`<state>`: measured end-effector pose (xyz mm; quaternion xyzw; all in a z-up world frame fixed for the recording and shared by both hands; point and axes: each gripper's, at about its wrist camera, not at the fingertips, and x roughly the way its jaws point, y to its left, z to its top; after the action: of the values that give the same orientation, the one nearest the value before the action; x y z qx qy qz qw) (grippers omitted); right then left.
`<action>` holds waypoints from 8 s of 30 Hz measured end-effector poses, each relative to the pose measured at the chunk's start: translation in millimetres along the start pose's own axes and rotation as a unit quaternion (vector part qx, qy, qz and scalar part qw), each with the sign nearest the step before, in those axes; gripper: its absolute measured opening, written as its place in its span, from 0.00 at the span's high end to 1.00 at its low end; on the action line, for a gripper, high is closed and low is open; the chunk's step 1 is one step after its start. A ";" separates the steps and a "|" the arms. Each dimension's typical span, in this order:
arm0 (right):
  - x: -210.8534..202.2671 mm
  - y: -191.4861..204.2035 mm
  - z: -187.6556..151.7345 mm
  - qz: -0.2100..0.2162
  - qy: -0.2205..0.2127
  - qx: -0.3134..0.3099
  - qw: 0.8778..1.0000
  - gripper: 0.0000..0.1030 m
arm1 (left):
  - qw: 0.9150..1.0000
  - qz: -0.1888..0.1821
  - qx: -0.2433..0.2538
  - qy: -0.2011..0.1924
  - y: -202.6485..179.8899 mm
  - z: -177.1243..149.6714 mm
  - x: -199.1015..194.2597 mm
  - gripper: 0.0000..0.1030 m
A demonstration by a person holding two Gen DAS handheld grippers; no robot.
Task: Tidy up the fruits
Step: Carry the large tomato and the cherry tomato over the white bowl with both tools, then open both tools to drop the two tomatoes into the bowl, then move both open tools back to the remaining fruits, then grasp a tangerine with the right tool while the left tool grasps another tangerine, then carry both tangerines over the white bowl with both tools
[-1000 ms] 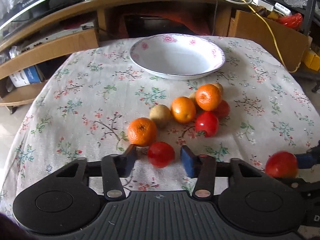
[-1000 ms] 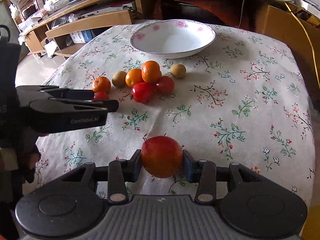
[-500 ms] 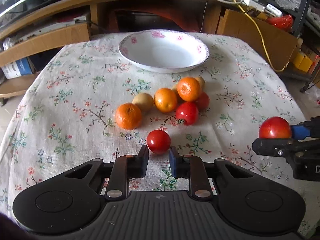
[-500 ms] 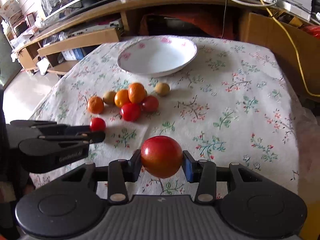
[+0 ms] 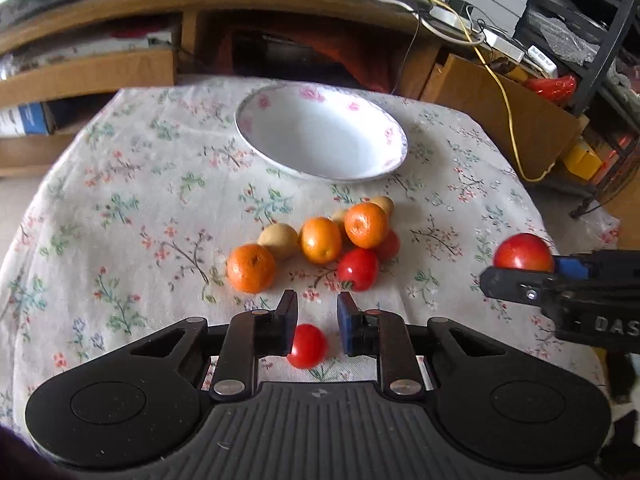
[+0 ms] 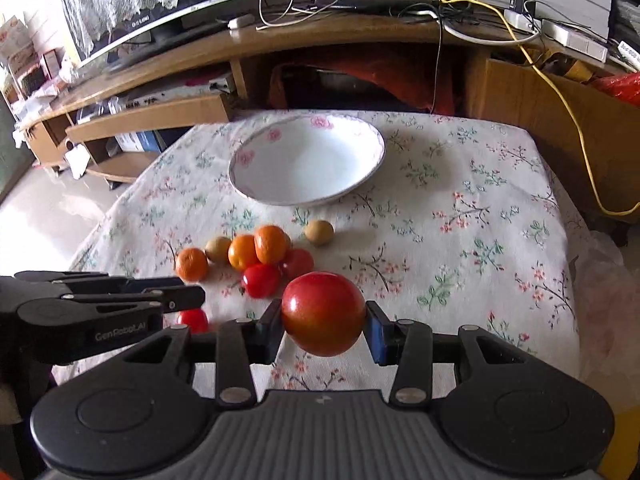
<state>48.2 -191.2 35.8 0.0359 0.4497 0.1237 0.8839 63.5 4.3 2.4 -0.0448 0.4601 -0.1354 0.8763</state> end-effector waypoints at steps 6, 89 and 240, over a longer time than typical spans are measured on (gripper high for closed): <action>13.2 -3.4 -4.3 0.005 0.021 0.007 1.000 0.68 | 0.999 0.020 0.050 -0.010 -11.7 -16.9 3.7 0.70; 132.1 -15.2 112.0 0.018 0.003 -0.063 0.998 0.67 | 0.987 0.114 0.110 -0.031 -11.8 103.3 84.0 0.57; 38.4 7.0 17.4 0.036 0.021 -0.073 0.996 0.77 | 0.995 0.009 0.099 0.007 -15.5 24.0 23.3 0.60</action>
<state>82.6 -173.9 17.2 -0.0158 0.4565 0.1884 0.8694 92.7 -18.1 0.8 0.0469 0.4513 -0.1730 0.8742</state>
